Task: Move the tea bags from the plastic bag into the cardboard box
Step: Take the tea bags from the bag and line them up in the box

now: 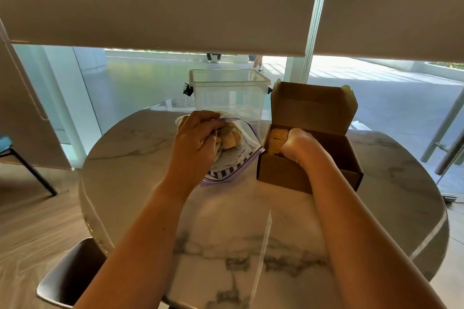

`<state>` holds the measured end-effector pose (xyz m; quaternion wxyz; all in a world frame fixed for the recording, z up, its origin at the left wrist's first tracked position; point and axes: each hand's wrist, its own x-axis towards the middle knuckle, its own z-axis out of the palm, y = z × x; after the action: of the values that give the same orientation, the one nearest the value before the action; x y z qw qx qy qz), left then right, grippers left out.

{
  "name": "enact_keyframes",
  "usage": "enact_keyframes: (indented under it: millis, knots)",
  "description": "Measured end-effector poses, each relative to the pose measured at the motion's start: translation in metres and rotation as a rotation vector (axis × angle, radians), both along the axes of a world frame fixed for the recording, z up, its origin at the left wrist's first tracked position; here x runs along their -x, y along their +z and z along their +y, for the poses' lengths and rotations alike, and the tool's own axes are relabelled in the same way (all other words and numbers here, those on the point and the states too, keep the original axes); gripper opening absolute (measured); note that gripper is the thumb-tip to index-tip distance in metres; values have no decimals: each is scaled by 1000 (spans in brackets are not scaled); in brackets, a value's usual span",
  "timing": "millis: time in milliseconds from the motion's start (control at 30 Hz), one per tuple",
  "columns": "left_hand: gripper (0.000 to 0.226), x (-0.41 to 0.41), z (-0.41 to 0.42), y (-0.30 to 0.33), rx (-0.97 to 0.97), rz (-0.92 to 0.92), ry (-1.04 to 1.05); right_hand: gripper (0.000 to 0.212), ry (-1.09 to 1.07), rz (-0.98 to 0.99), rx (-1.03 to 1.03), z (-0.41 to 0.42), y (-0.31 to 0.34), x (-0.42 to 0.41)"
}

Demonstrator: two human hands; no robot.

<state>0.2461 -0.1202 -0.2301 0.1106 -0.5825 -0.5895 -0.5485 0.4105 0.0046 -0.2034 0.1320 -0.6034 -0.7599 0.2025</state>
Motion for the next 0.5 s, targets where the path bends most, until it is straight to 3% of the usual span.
enact_keyframes:
  millis: [167, 233, 333, 400, 500]
  knots:
    - [36, 0, 0, 0, -6, -21, -29, 7, -4, -21, -122, -1, 3, -4]
    - [37, 1, 0, -1, -6, -44, -48, 10, 41, 77, -227, -4, 7, -7]
    - [40, 3, -1, 0, -38, -91, -102, 15, 210, 329, -341, -24, 18, -3]
    - [42, 4, -2, 2, -71, -197, -195, 15, 325, 368, -382, -44, 25, 6]
    - [45, 8, -3, 1, -105, -277, -261, 14, 549, 407, -236, -70, 27, 21]
